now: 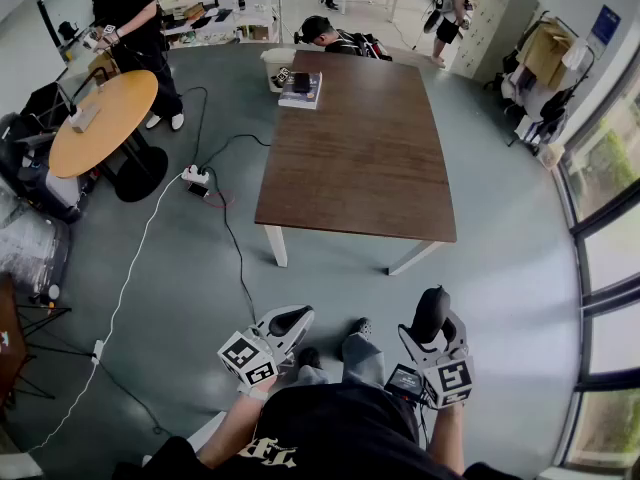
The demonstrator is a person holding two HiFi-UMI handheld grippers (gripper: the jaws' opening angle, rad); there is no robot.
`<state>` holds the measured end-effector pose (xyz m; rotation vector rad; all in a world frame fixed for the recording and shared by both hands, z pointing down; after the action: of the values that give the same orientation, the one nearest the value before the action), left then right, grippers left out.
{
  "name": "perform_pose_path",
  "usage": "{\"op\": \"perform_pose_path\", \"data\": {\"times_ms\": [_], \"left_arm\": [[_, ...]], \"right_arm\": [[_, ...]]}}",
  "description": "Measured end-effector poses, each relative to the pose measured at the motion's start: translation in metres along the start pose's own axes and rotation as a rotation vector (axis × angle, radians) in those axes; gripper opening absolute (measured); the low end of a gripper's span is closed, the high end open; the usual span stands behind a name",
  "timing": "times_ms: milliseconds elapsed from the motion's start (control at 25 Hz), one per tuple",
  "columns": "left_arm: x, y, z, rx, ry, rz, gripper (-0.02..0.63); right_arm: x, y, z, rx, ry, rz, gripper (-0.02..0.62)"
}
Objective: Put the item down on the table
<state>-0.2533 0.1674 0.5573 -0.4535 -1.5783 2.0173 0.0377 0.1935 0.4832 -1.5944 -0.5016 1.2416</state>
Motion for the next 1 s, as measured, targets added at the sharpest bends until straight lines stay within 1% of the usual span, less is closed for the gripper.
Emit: {"op": "perform_pose_path", "data": {"times_ms": [160,320,520,640,800,1000], "left_arm": [[-0.007,0.011,0.015,-0.011,0.002,-0.013,0.006],[-0.014,0.013,0.027,-0.026,0.009,-0.01,0.006],[-0.028,0.018,0.044,-0.023,0.022,-0.015,0.006],[-0.044,0.021,0.051,-0.031,0.019,-0.019,0.006],[-0.066,0.026,0.057,-0.016,0.013,-0.01,0.006],[-0.1,0.027,0.062,-0.039,0.011,-0.002,0.006]], "right_arm": [[-0.016,0.002,-0.004,0.003,0.011,-0.005,0.331],[-0.034,-0.001,-0.016,0.024,0.043,-0.031,0.331],[-0.054,0.01,-0.025,0.041,0.065,-0.036,0.331],[-0.061,0.011,-0.039,0.044,0.064,-0.03,0.331],[-0.072,0.014,-0.06,0.03,0.058,-0.03,0.331],[-0.086,0.023,-0.093,0.025,0.058,-0.047,0.331]]}}
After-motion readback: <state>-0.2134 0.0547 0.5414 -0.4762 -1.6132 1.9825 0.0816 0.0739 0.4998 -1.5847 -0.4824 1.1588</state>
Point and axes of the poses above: the fingertips, and each gripper's own axes: x backward along the fingers, z to its left, y out of its top, the point moved 7 cm from there along x, backward along the fingers, and after that the axes turned 10 degrees about -x, right-handed, at the moved point
